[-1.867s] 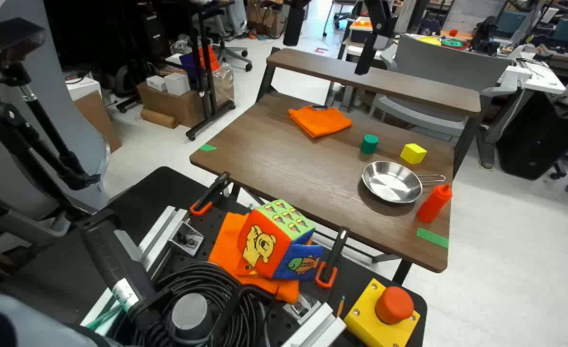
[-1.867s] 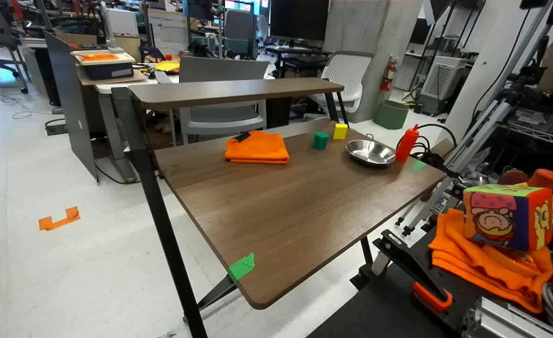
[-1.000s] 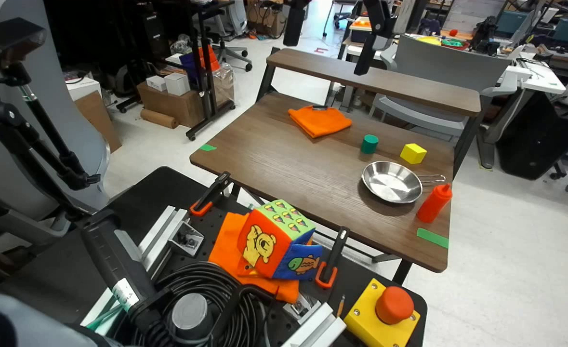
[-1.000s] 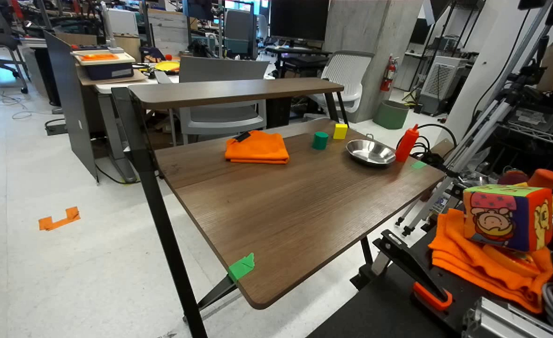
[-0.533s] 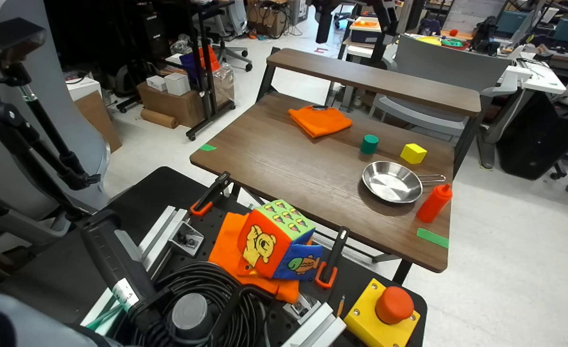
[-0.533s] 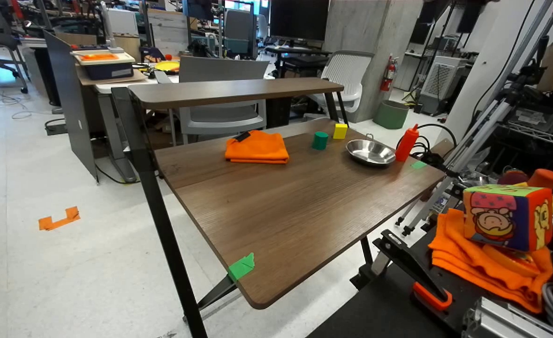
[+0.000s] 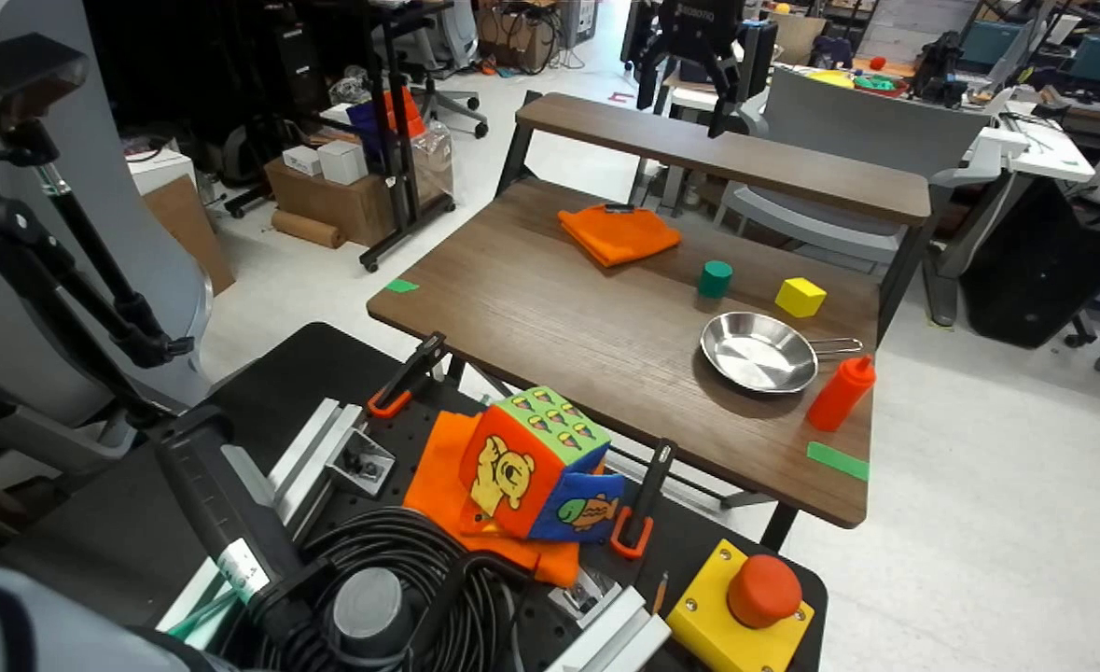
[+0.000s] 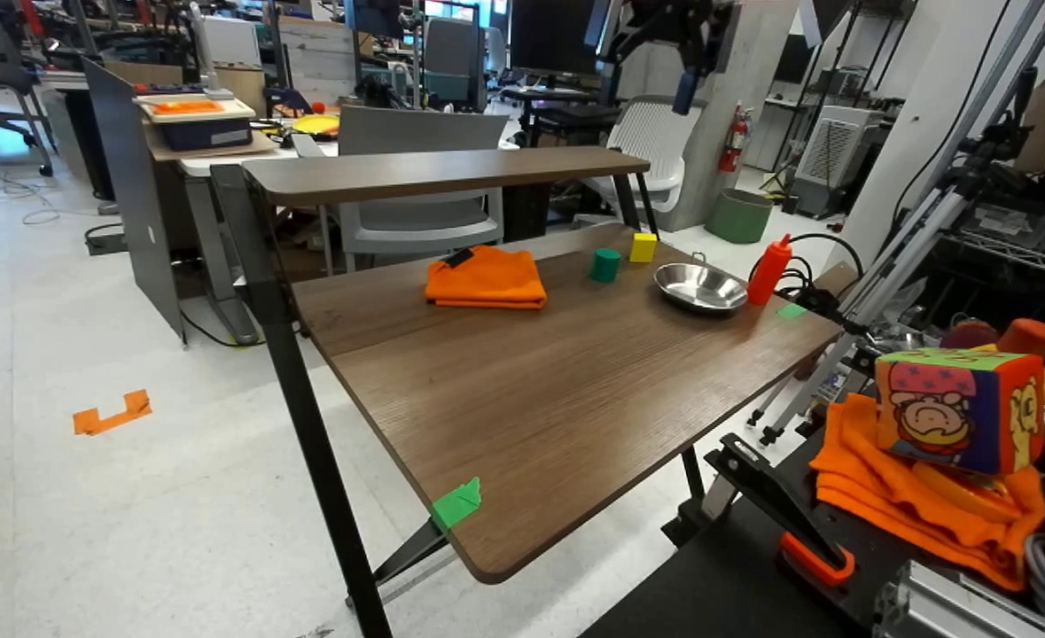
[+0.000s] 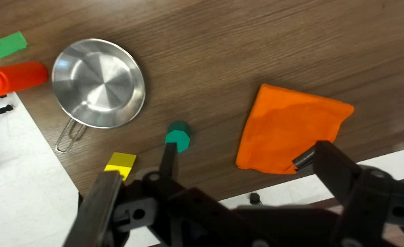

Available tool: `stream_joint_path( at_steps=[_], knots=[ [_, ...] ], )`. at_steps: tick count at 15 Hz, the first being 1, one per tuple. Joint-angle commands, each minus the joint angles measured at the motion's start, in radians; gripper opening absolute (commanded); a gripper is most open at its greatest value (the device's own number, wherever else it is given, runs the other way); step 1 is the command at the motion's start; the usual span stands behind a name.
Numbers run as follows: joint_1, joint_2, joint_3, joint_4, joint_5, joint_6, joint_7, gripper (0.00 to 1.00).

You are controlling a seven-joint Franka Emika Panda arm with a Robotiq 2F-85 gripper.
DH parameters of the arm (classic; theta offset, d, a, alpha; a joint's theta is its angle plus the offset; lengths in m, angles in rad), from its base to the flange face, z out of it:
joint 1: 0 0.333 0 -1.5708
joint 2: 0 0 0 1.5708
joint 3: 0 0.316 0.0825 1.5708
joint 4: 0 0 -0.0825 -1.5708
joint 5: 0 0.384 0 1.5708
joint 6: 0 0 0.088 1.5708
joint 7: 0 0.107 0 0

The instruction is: Slide the orange cloth forward

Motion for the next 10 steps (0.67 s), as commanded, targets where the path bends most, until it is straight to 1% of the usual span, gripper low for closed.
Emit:
stream_joint_path(
  at_steps=[1,6,10],
  knots=[
    [0.058,0.204,-0.022,0.209,-0.029,0.014,0.091,1.0],
    [0.125,0.432,-0.055,0.441,-0.031,0.001,0.146,1.0],
    [0.153,0.598,-0.086,0.631,-0.02,-0.052,0.172,1.0]
  ],
)
